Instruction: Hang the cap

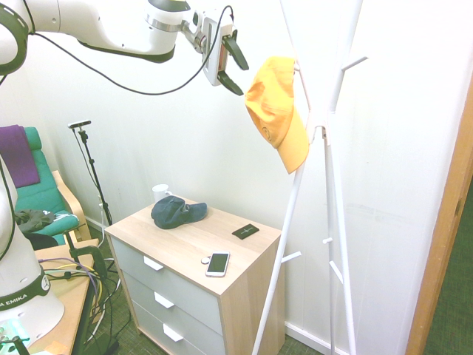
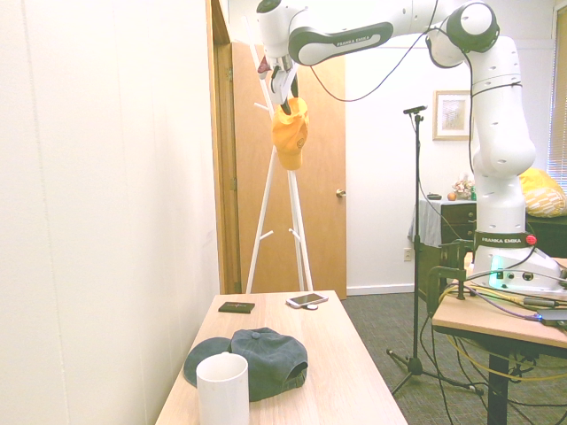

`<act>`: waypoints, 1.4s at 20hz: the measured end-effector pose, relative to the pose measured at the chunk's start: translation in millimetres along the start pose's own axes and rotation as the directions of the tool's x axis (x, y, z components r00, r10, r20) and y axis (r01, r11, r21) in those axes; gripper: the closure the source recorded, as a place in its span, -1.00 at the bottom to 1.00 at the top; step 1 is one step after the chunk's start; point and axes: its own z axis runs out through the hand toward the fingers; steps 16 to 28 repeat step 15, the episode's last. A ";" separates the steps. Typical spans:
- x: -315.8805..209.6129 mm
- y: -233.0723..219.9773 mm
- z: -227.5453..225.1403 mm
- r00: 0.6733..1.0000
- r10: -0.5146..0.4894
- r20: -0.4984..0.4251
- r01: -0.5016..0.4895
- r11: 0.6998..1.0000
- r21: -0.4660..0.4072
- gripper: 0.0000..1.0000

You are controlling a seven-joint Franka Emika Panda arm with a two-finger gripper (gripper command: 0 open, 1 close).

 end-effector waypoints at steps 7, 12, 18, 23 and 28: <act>34.2 30.8 -3.3 0.955 0.067 0.289 -0.141 0.959 0.245 -1.00; 41.7 37.8 -0.9 0.868 0.012 0.496 -0.246 0.878 0.410 -1.00; 36.0 29.9 -7.7 0.817 -0.054 0.574 -0.292 0.819 0.493 -1.00; 36.0 29.9 -7.7 0.817 -0.054 0.574 -0.292 0.819 0.493 -1.00; 36.0 29.9 -7.7 0.817 -0.054 0.574 -0.292 0.819 0.493 -1.00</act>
